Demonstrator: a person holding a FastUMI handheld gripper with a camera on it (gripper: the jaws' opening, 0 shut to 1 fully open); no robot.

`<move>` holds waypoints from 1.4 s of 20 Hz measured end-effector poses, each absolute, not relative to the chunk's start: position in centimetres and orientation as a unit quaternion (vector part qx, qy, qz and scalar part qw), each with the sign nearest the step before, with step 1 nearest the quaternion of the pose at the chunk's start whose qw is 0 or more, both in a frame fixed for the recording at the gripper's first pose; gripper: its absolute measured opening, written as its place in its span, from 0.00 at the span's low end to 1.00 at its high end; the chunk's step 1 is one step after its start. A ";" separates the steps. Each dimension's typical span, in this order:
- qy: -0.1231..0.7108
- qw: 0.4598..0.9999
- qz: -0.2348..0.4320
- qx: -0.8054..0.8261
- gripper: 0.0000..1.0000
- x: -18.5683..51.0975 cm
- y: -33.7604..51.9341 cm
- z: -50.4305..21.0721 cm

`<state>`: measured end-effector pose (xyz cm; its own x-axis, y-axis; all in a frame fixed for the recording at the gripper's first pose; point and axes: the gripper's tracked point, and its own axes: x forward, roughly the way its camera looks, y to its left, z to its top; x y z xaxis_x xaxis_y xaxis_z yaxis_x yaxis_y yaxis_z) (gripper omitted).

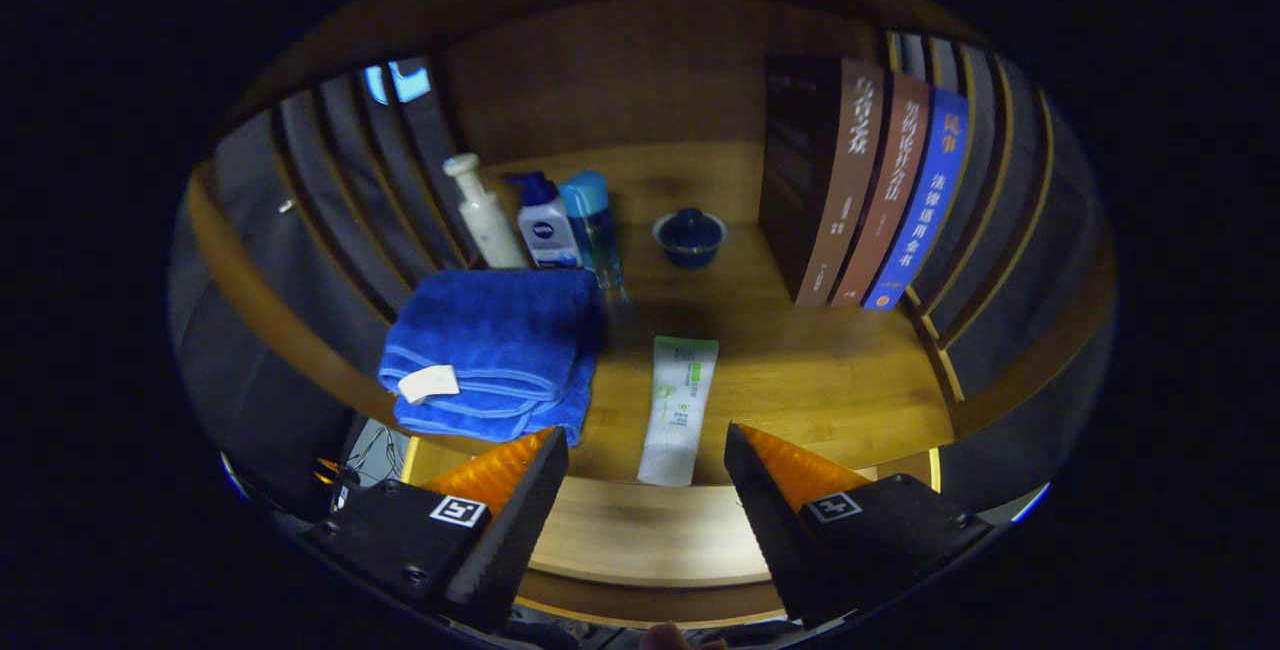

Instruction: Pull open the drawer, take out the items inside it, and place them on the countertop above the cabinet.

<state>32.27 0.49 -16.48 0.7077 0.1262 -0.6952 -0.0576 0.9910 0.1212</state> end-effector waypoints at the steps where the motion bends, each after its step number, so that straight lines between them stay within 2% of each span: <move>1: 0.357 0.932 0.054 0.046 1.00 31.2 0.5 -15.5; 6: 0.250 0.965 0.056 0.055 1.00 24.6 0.5 -12.6; 9: 0.182 0.982 0.027 0.046 1.00 20.6 -0.2 -12.0; 17: 0.063 0.998 0.003 0.012 0.99 13.6 0.0 -14.8; 22: 0.052 0.998 0.004 0.022 0.99 10.4 0.9 -20.4; 28: 0.091 0.996 -0.004 0.004 0.99 10.3 0.8 -27.4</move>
